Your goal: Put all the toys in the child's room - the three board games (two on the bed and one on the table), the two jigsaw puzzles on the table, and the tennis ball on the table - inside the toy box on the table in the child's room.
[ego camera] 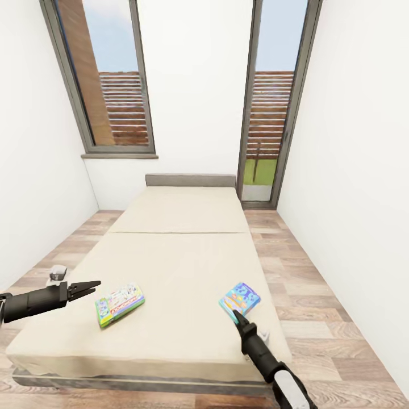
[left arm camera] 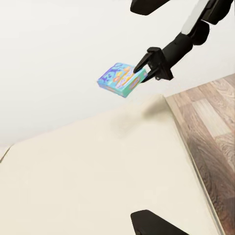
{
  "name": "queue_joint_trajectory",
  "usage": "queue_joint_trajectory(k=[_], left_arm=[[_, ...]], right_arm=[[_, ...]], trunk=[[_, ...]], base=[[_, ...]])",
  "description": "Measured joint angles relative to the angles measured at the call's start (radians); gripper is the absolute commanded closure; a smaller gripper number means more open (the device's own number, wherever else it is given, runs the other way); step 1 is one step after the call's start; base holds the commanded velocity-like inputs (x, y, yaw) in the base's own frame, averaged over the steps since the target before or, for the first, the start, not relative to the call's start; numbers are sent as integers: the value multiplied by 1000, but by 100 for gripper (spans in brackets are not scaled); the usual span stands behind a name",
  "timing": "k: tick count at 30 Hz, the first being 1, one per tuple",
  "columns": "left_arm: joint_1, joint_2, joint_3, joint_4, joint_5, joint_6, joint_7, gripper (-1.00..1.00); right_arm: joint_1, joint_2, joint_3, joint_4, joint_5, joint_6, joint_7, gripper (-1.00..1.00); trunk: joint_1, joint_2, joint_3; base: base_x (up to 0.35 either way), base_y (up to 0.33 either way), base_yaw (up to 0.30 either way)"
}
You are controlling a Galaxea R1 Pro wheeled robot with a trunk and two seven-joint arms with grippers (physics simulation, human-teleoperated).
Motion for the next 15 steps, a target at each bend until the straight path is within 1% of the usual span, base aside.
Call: queue_joint_trajectory(k=[2,4,7,12,13,15], left_arm=[[0,1,1,0,0,1,0,-100],[0,1,2,0,0,1,0,-100],[0,0,2,0,0,1,0,-100],[0,0,3,0,-1,1,1,-100],[0,0,3,0,-1,1,1,-100],[0,0,3,0,-1,1,1,-100]], right_arm=[[-16,2,43,-56,-2,29,-29,100],[-29,3,62,-84,-1,76,-63,100],[-49,3,72,-99,-2,145,-85,100],[-59,-9,80,-137,-3,180,-88,100],[-57,-12,89,-167,-3,200,-89,100],[-55,-13,102,-196,1,229,-90,100]], trunk=[[-8,14,6],[-15,28,12],[-27,49,22],[-46,84,37],[-50,91,41],[-58,105,47]], base=[[0,0,0],[0,0,0],[0,0,0],[0,0,0],[0,0,0],[0,0,0]])
